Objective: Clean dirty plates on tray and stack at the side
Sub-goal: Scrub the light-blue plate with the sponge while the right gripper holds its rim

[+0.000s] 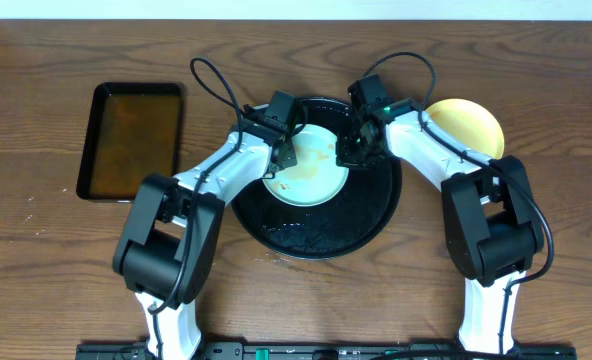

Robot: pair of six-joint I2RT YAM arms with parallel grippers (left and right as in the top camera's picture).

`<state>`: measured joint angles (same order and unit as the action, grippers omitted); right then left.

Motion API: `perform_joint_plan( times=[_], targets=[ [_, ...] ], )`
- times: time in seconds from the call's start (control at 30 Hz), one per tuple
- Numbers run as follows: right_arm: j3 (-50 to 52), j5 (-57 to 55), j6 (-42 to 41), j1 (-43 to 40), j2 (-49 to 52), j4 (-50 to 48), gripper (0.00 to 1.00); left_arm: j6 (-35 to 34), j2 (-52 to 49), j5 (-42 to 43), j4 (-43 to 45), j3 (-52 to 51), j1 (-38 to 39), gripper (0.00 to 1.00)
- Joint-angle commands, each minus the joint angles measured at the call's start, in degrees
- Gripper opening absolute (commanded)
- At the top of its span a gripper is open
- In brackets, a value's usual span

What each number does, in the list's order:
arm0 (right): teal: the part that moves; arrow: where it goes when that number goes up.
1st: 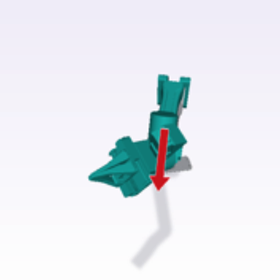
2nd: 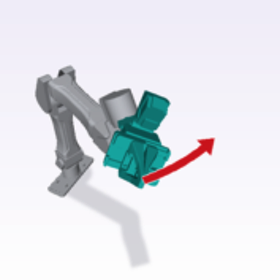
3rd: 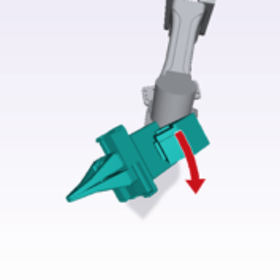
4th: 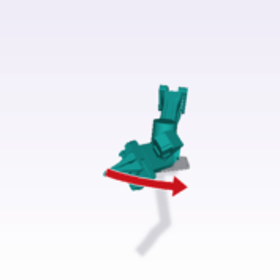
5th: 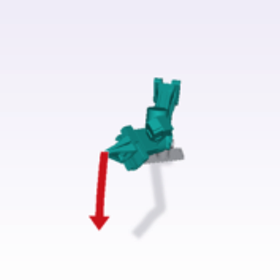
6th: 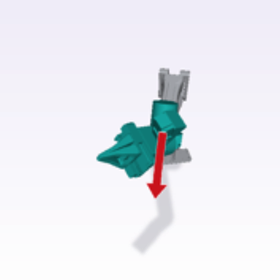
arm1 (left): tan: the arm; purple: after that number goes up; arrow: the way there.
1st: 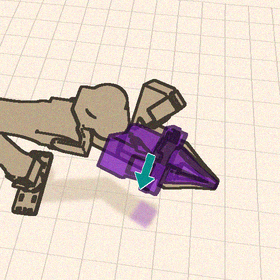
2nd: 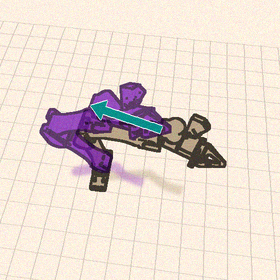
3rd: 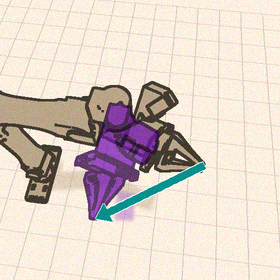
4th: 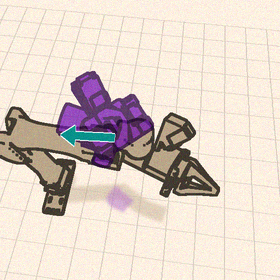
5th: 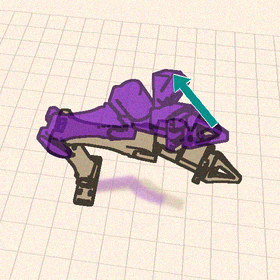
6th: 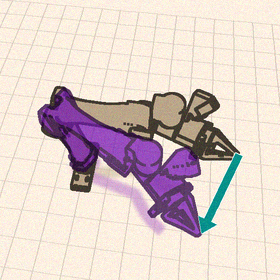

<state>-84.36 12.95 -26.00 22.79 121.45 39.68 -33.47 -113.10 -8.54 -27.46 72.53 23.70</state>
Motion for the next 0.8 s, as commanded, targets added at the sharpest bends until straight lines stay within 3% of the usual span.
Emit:
perform_joint_plan(
  times=[0.0,0.13,0.2,0.3,0.43,0.77],
  targets=[
    [1.9,-7.2,-1.2,-0.9,2.4,1.2,0.02,2.8,3.9,-11.7,-2.1,-2.1,-4.0,0.08],
    [1.9,-7.2,-1.2,-0.9,2.4,1.2,0.01,2.8,9.9,-4.0,-1.1,-2.1,-3.3,0.08],
    [1.9,-7.2,-1.2,-0.9,2.4,0.9,0.02,2.5,11.7,6.2,1.5,-2.1,-2.4,0.08],
    [1.9,-7.1,-1.2,-0.9,2.4,0.7,0.02,-0.3,11.0,13.1,3.4,-2.1,-1.0,0.08],
    [1.9,-7.1,-1.2,-0.9,2.4,0.7,0.02,-4.5,8.1,14.5,3.6,-2.3,1.8,0.08],
    [1.9,-7.2,-1.2,-0.9,2.4,0.9,0.02,-5.0,-0.6,15.4,1.6,-2.4,8.6,0.08]
  ],
)
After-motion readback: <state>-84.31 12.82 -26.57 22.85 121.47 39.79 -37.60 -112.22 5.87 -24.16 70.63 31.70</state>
